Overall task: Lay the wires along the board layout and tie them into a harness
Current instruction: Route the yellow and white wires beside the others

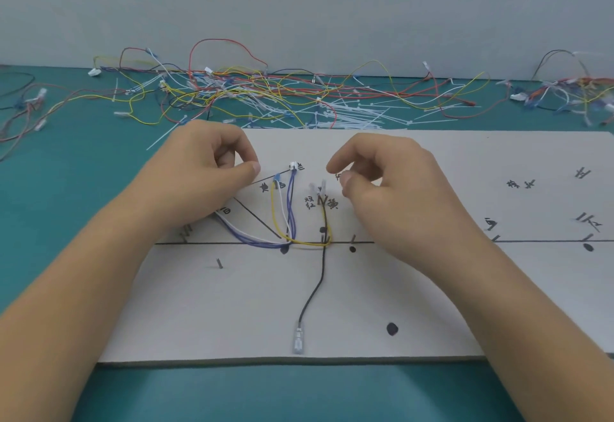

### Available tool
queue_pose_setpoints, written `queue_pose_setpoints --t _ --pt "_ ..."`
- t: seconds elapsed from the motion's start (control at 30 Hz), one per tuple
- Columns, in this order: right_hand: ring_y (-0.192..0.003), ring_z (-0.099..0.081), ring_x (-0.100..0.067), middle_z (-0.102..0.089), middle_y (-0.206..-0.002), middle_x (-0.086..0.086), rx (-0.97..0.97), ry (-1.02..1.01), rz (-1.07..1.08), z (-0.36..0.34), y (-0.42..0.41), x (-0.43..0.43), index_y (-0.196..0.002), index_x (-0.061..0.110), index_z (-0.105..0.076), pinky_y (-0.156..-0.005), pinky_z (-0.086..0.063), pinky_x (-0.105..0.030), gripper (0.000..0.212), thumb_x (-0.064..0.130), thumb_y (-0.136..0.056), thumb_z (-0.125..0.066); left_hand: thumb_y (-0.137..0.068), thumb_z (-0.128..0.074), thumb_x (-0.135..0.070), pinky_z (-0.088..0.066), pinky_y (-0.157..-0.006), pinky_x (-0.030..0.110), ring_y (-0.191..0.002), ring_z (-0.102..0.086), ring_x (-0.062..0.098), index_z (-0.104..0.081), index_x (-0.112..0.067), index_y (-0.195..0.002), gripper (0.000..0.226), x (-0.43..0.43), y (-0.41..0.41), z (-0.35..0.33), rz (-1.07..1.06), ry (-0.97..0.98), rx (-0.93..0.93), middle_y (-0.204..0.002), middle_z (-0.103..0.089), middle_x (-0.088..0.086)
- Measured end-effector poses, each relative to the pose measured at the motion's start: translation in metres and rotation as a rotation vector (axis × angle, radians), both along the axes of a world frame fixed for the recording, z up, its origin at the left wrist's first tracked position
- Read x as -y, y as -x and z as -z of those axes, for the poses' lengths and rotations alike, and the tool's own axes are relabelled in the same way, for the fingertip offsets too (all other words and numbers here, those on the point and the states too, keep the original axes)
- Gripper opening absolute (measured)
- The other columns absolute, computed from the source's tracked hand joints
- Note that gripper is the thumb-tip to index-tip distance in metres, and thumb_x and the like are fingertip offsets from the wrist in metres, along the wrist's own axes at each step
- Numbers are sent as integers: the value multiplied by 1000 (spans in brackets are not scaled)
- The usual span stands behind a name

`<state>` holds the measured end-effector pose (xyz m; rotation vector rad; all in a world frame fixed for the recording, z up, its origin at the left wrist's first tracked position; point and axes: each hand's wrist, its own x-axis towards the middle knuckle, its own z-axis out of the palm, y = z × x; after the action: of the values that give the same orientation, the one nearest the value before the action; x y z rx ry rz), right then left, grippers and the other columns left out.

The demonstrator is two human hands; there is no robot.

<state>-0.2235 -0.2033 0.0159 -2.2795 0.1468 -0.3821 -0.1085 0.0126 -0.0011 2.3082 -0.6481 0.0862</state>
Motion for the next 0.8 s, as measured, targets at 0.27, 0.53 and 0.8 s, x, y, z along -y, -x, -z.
queue_pose_setpoints --t 0.27,0.53,0.8 --pt "-41 -36 -13 -32 -42 5 -45 17 -21 -1 0 -1 -83 26 -69 -44 -39 -24 36 -2 -79 -48 -89 -71 -21 -37 -57 25 -43 -44 6 -69 -24 -75 14 -6 -9 5 -49 22 19 -46 -47 -8" --pt "-83 -70 -6 -35 -36 8 95 -62 67 -11 9 -4 -88 28 -67 -69 -51 -28 50 -8 -62 -44 -89 -72 -21 -34 -51 22 -42 -39 5 -70 -22 -77 12 -14 -19 7 -83 71 12 -45 -44 -11" --pt "-71 -62 -11 -68 -79 11 133 -198 -30 -5 3 1 -91 28 -67 -59 -44 -21 37 3 -69 -52 -89 -72 -18 -36 -49 20 -42 -40 6 -70 -21 -77 13 -15 -22 10 -95 64 7 -44 -44 -13"
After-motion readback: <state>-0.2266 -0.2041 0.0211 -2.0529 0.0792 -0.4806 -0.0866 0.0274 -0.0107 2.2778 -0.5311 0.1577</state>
